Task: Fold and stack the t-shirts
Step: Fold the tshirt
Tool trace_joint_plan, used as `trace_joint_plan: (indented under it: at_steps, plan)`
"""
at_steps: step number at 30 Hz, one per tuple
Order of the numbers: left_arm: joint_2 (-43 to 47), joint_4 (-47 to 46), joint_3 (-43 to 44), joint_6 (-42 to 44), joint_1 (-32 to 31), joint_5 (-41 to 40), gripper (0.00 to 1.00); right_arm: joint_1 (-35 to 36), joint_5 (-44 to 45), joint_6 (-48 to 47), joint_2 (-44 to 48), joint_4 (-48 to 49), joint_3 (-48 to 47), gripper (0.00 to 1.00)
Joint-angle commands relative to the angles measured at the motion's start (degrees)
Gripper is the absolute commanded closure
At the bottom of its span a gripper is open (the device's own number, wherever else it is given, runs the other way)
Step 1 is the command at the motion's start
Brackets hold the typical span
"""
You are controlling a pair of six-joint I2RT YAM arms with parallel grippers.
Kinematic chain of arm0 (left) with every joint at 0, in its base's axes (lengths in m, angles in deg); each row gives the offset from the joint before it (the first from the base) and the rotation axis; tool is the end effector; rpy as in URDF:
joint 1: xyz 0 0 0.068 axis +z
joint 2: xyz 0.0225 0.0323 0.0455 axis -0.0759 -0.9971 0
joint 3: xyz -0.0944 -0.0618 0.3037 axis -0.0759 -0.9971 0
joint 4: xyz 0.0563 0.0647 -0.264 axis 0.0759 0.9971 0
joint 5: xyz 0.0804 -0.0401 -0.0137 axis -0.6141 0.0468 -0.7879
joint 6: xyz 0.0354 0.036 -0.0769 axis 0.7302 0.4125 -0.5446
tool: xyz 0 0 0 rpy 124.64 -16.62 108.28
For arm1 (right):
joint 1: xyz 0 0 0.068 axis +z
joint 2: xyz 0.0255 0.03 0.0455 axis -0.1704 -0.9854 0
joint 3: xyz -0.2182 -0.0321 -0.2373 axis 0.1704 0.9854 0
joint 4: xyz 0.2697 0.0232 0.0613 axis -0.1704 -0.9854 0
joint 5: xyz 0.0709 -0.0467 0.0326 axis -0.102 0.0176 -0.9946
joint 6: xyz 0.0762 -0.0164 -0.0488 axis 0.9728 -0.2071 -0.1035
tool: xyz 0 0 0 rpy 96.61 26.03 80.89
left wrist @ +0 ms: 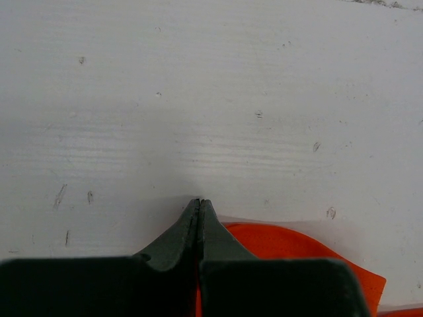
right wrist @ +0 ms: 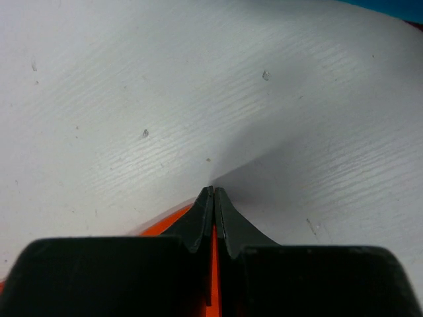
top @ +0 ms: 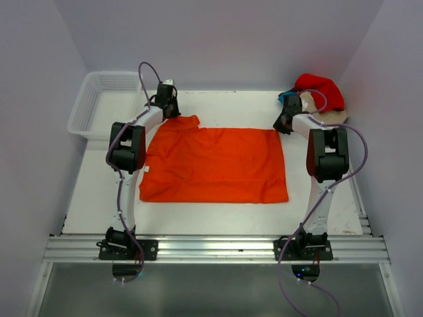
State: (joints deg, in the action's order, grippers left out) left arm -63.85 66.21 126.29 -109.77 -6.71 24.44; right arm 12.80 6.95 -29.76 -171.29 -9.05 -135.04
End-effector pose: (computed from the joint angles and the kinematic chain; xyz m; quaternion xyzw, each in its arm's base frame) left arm 0.6168 -0.1156 0.1466 -0.0821 0.9087 -0.0829 0.4007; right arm 0.5359 0.0148 0.1531 0.2791 0.8983 0.0344 0.3375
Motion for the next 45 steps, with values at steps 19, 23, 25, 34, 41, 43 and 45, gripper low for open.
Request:
trace_joint_plan:
  at_steps: [19, 23, 25, 34, 41, 43, 45]
  plan:
    - [16.24, 0.60, -4.36, 1.95, 0.00, -5.59, 1.00, 0.18, 2.63, -1.23, 11.20, -3.52, 5.31, 1.00]
    - [18.26, 1.31, -5.06, 1.77, 0.00, -5.15, 1.00, 0.18, 2.81, -2.11, 14.53, -3.69, 5.13, 1.00]
    - [19.84, 1.39, -6.46, 1.69, 0.08, -5.50, 1.00, 0.27, 2.81, -2.81, 15.51, -4.05, 4.87, 1.00]
    - [33.37, 0.25, -23.33, -2.35, 0.08, -4.53, 1.00, 0.18, 2.98, -5.45, 23.68, -10.28, 7.15, 1.00]
    - [46.29, 0.25, -40.28, -6.57, 0.00, -2.78, 1.00, 0.44, 1.84, -5.98, 30.71, -13.80, 14.53, 1.00]
    - [49.90, 0.69, -42.93, -7.10, -0.09, -1.73, 1.00, 0.79, 1.84, -6.16, 31.77, -14.15, 17.17, 1.00]
    - [52.79, 1.56, -46.01, -7.80, -0.09, -0.85, 1.00, 1.15, 2.10, -5.89, 33.09, -14.42, 19.62, 1.00]
